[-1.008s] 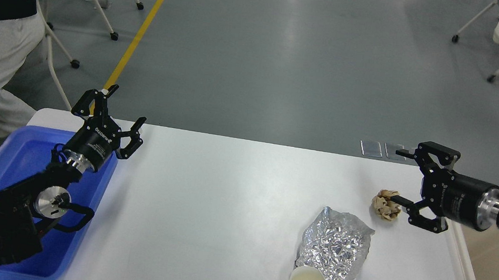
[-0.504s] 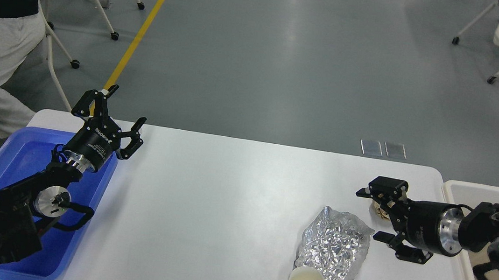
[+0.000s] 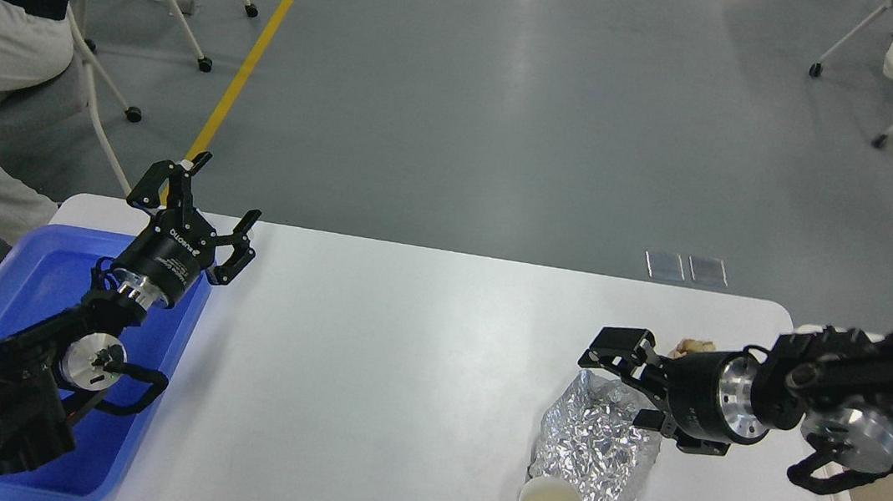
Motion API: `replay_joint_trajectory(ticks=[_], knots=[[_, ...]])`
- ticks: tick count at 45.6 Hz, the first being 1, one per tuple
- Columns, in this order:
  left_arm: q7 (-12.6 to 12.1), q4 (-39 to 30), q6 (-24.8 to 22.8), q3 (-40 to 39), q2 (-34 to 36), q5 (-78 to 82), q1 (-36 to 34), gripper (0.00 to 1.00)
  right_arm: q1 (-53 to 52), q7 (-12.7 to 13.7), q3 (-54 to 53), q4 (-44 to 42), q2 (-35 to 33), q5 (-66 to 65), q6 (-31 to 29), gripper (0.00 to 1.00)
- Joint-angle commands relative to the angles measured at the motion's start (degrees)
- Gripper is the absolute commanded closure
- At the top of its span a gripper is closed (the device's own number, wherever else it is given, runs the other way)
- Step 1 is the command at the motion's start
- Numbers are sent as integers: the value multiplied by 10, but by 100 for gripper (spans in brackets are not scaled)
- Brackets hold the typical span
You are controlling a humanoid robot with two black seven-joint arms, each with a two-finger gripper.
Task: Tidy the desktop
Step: 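Lower the right gripper down to the white paper cup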
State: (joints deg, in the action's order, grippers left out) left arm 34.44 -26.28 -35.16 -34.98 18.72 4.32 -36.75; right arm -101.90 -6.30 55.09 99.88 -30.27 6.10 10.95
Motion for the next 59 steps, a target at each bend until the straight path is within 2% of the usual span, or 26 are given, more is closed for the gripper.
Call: replay_joint_trajectory(ticks=[1, 10, 19, 29, 49, 59], knots=[[0, 0, 0, 0, 0, 0, 0, 0, -51, 0, 53, 1, 101, 0, 10, 0], [0, 0, 0, 0, 0, 0, 0, 0, -70, 0, 99, 1, 191, -7, 9, 0], [1, 0, 0, 0, 0, 0, 0, 0, -72, -1, 151, 1, 239, -21, 13, 0], [1, 0, 0, 0, 0, 0, 0, 0, -73, -1, 191, 1, 251, -42, 11, 0], [2, 0, 0, 0, 0, 0, 0, 0, -65, -1, 194, 1, 303, -42, 4, 0], [2, 0, 0, 0, 0, 0, 0, 0, -64, -2, 194, 1, 303, -42, -23, 0]])
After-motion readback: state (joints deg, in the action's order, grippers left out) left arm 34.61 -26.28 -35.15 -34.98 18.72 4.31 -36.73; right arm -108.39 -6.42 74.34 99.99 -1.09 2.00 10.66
